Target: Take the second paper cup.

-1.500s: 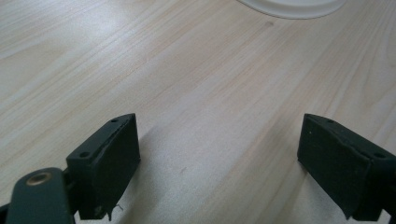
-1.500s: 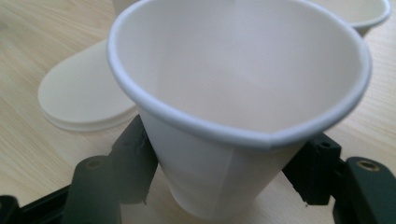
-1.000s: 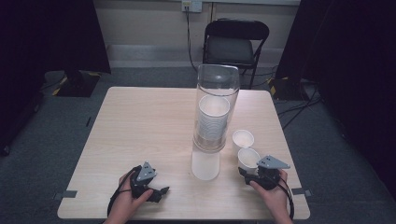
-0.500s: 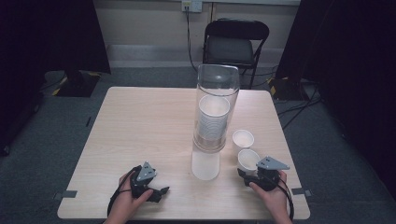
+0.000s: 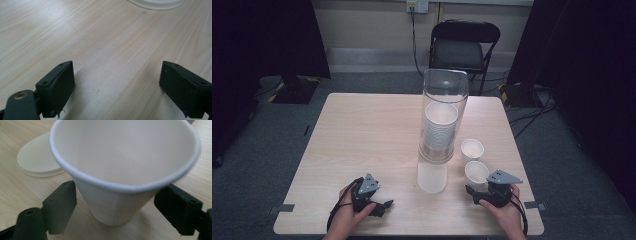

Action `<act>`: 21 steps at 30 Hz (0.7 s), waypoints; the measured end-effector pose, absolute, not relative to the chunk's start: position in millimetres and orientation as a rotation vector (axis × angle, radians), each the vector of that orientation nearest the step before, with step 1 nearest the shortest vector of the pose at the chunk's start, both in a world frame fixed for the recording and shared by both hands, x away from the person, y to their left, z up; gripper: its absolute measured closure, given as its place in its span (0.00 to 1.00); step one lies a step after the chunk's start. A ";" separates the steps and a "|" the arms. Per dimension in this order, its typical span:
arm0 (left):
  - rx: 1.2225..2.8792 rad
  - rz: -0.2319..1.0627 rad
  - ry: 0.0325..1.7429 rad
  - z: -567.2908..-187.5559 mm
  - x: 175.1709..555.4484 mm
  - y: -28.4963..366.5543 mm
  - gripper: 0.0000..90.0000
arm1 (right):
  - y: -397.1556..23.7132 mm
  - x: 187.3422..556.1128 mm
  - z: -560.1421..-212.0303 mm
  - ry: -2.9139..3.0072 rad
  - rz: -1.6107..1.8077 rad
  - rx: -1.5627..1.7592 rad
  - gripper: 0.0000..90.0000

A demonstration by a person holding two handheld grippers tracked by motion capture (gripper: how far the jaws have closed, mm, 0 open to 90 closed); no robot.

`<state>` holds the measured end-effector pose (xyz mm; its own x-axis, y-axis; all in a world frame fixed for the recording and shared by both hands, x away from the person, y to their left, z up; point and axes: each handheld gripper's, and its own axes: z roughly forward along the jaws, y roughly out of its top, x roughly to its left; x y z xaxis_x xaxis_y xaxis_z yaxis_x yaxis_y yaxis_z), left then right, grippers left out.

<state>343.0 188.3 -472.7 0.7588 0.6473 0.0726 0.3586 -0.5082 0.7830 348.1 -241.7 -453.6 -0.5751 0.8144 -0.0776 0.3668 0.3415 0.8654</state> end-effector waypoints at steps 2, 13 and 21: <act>2.151 0.460 0.750 -472.7 343.0 188.3 0.14 | -248.3 343.6 -453.0 2.124 1.156 1.029 0.16; 2.150 0.457 0.750 -472.8 343.0 188.2 0.14 | -282.6 326.9 -451.0 2.129 1.175 1.062 0.16; 2.150 0.457 0.750 -472.8 343.0 188.2 0.14 | -316.9 320.1 -456.7 2.081 1.175 1.130 0.16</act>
